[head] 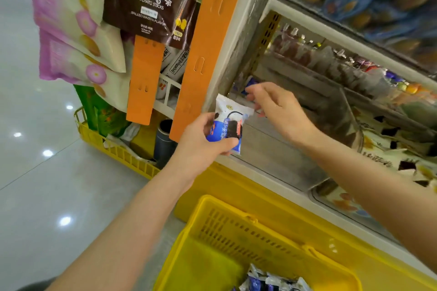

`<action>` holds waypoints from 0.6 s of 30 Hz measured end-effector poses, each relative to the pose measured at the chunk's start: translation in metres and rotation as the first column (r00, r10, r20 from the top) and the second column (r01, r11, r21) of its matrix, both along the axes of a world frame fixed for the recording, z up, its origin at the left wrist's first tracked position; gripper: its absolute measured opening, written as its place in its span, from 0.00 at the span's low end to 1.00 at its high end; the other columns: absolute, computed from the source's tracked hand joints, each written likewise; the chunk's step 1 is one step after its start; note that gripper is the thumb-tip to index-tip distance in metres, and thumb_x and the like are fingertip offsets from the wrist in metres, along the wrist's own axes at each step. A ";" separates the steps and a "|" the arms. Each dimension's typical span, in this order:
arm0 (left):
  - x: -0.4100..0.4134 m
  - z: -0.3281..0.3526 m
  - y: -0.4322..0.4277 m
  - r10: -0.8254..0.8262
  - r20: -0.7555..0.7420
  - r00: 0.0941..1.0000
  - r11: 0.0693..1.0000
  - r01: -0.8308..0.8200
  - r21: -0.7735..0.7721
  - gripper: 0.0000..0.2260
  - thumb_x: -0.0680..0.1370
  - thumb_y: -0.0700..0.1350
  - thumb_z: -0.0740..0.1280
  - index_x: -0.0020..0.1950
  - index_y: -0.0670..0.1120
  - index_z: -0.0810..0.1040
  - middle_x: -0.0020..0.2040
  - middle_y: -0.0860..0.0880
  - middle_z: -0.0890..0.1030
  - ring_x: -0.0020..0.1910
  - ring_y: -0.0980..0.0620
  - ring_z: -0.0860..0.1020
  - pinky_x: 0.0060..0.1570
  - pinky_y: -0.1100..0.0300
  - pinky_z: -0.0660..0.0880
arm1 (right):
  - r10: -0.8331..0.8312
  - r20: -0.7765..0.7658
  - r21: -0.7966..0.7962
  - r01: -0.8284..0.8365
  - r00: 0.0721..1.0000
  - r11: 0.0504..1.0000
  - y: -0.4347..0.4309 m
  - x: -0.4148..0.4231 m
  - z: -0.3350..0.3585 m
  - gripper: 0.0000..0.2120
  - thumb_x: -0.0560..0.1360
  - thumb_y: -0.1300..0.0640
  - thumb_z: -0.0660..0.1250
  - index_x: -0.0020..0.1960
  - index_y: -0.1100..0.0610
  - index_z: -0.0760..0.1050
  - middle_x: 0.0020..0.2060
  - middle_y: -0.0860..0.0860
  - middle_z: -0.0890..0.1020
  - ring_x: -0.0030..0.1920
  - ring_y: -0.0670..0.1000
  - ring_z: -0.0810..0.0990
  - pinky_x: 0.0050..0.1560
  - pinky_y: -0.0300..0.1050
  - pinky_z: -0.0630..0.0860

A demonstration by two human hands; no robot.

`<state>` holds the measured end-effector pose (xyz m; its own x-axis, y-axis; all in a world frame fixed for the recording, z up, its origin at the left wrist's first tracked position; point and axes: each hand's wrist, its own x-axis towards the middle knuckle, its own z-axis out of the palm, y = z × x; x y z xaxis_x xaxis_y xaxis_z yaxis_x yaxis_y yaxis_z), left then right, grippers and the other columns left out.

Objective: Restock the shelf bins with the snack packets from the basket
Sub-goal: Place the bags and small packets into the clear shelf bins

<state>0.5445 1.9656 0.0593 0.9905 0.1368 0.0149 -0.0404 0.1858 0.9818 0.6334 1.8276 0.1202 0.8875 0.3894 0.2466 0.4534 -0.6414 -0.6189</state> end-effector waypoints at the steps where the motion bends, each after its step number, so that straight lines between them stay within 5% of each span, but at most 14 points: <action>1: -0.003 0.001 -0.003 -0.021 0.002 1.000 1.000 0.021 0.006 0.22 0.70 0.37 0.72 0.61 0.50 0.71 0.50 0.53 0.80 0.37 0.61 0.81 0.33 0.70 0.75 | 0.034 -0.045 -0.072 -0.037 0.998 0.997 -0.002 -0.015 0.004 0.14 0.80 0.50 0.56 0.57 0.56 0.76 0.49 0.49 0.80 0.46 0.46 0.79 0.49 0.42 0.76; 6: -0.019 0.008 -0.016 -0.063 0.028 0.998 0.998 0.063 0.011 0.20 0.69 0.36 0.73 0.55 0.53 0.71 0.53 0.50 0.79 0.47 0.52 0.82 0.38 0.64 0.79 | 0.114 -0.451 0.080 -0.087 0.885 0.993 -0.019 -0.060 0.018 0.13 0.75 0.53 0.67 0.57 0.58 0.74 0.46 0.51 0.84 0.44 0.44 0.83 0.43 0.36 0.80; 12: -0.025 0.014 -0.027 0.023 0.062 0.998 0.996 -0.017 -0.090 0.13 0.72 0.41 0.71 0.54 0.52 0.74 0.51 0.49 0.81 0.45 0.55 0.82 0.35 0.69 0.76 | 0.066 -0.569 0.301 0.133 0.819 0.944 -0.045 -0.075 0.022 0.19 0.72 0.58 0.71 0.60 0.62 0.71 0.49 0.59 0.83 0.46 0.53 0.84 0.46 0.43 0.82; 16: -0.022 0.017 -0.028 0.034 0.206 0.978 0.996 -0.049 0.069 0.10 0.75 0.40 0.67 0.53 0.53 0.75 0.48 0.54 0.81 0.48 0.62 0.80 0.41 0.70 0.76 | -0.027 -0.403 -0.066 0.001 0.915 0.998 -0.060 -0.081 0.021 0.17 0.68 0.50 0.73 0.53 0.45 0.71 0.48 0.48 0.82 0.43 0.41 0.82 0.43 0.34 0.77; 18: -0.019 0.019 -0.032 -0.005 0.273 0.962 0.984 -0.045 0.174 0.10 0.75 0.40 0.67 0.52 0.53 0.76 0.48 0.55 0.81 0.50 0.60 0.79 0.44 0.67 0.78 | -0.024 -0.372 -0.062 0.001 0.928 0.998 -0.062 -0.081 0.018 0.12 0.69 0.50 0.72 0.50 0.45 0.73 0.48 0.47 0.82 0.47 0.44 0.81 0.50 0.41 0.78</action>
